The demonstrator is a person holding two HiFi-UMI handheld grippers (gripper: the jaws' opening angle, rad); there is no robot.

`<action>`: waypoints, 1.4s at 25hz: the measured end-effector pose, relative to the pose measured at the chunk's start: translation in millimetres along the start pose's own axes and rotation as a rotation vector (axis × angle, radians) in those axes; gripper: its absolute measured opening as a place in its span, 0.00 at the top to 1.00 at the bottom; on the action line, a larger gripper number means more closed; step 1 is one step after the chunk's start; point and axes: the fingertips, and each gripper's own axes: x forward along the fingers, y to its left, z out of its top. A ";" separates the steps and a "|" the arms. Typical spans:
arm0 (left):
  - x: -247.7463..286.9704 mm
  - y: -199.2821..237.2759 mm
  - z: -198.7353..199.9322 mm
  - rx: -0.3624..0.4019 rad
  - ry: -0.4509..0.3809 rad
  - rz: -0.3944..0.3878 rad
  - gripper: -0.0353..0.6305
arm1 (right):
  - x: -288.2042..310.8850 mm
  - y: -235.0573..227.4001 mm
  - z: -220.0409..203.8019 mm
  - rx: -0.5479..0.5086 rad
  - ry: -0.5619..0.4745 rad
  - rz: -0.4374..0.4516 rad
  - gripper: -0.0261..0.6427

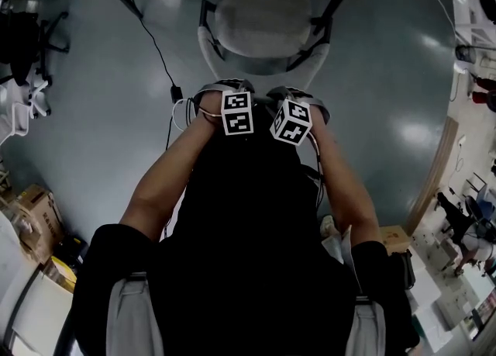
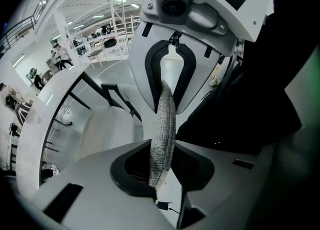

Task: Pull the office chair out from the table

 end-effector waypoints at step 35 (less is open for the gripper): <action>1.6 -152.2 -7.2 -0.003 0.006 -0.006 0.82 | -6.1 149.5 -14.4 0.041 -0.037 -0.042 0.83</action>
